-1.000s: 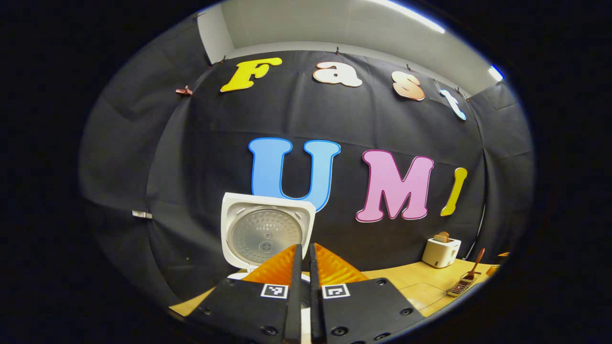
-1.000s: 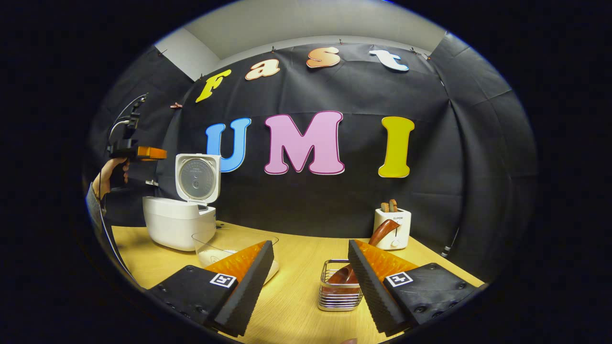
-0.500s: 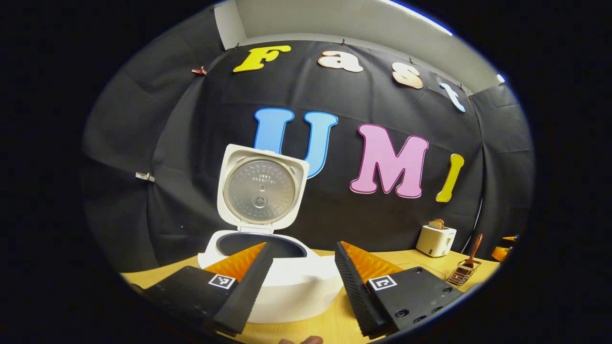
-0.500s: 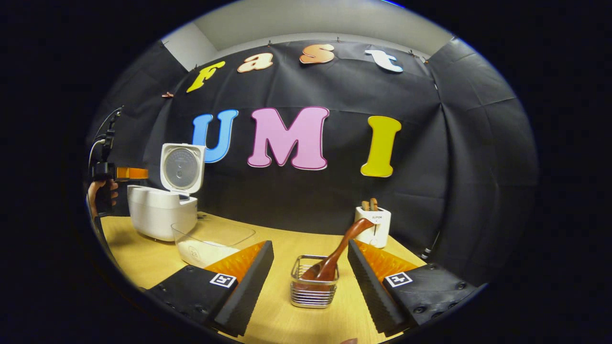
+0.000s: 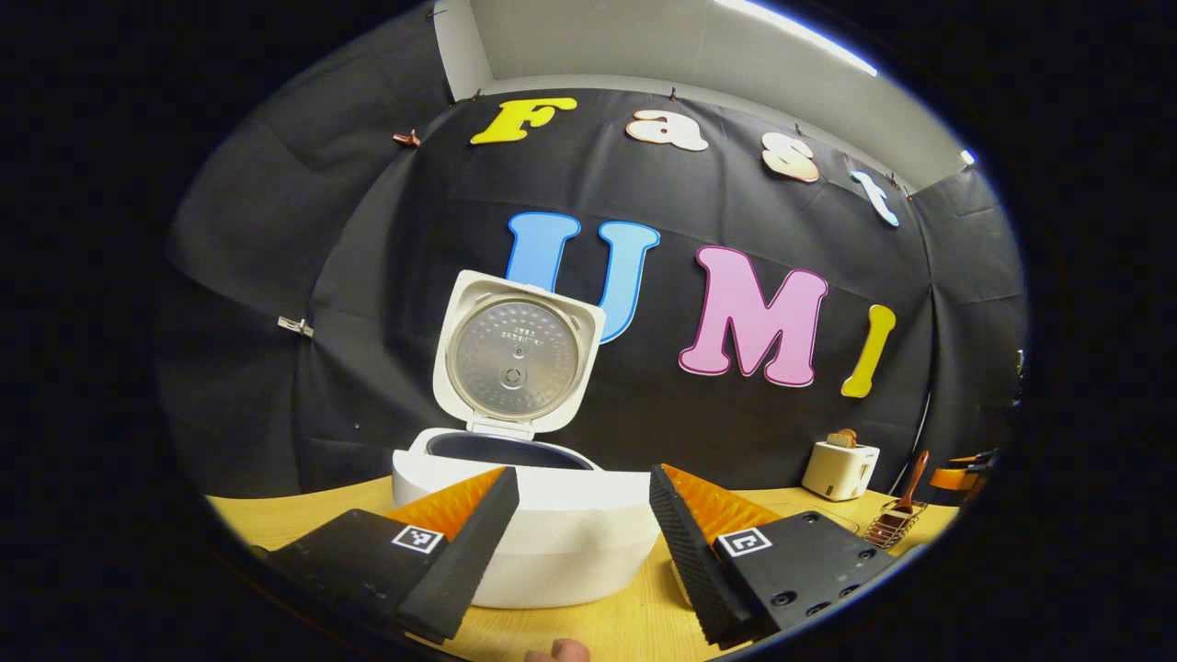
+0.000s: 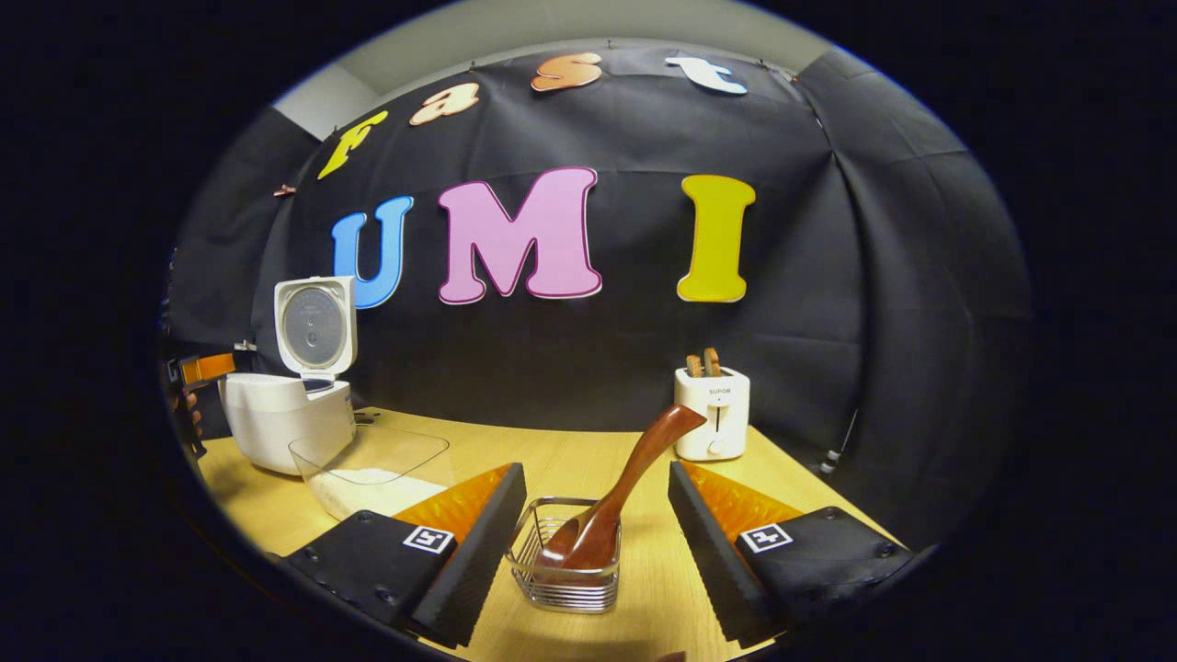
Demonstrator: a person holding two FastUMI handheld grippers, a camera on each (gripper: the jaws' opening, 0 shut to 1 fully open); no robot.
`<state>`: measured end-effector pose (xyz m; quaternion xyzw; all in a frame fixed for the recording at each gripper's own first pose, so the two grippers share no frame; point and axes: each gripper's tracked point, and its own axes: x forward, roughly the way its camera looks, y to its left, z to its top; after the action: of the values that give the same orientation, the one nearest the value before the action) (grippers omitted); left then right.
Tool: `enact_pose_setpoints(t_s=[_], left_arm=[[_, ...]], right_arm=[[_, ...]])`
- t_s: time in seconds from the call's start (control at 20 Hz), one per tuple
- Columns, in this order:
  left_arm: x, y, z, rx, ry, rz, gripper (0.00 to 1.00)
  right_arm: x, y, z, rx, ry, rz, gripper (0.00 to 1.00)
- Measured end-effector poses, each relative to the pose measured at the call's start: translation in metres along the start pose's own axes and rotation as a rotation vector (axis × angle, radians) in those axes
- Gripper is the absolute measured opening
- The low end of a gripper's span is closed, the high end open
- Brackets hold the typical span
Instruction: Close the left gripper, press the button to open the rice cooker; take a wooden spoon from the chopstick holder with the right hand, scoop a spoonful of rice and pour it into the rice cooker, then put the wooden spoon back into the chopstick holder.
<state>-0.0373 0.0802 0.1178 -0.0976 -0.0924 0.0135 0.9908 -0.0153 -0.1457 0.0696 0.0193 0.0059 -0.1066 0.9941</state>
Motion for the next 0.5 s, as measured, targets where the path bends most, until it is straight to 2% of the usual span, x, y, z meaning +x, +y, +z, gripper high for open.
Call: enact_pose_setpoints(t_s=[0.05, 0.2, 0.35, 0.4, 0.45, 0.5], left_arm=[[-0.002, 0.001, 0.001, 0.003, -0.002, 0.003, 0.93], [-0.004, 0.002, 0.0, 0.003, 0.0, 0.01, 0.93], [-0.005, -0.004, 0.003, 0.0, -0.009, -0.009, 0.93], [-0.005, -0.005, 0.003, 0.003, -0.01, -0.009, 0.93], [-0.006, -0.004, 0.004, 0.007, -0.011, -0.01, 0.93], [-0.006, -0.003, 0.005, 0.008, -0.014, -0.007, 0.93]], right_arm=[[0.011, -0.001, -0.004, 0.028, 0.02, 0.002, 0.97], [0.039, -0.005, -0.014, 0.105, 0.083, 0.003, 0.88], [0.06, -0.002, -0.028, 0.148, 0.145, 0.015, 0.87], [0.065, 0.001, -0.034, 0.16, 0.169, 0.022, 0.73], [0.067, 0.001, -0.041, 0.17, 0.195, 0.02, 0.81], [0.069, 0.002, -0.046, 0.172, 0.212, 0.012, 0.73]])
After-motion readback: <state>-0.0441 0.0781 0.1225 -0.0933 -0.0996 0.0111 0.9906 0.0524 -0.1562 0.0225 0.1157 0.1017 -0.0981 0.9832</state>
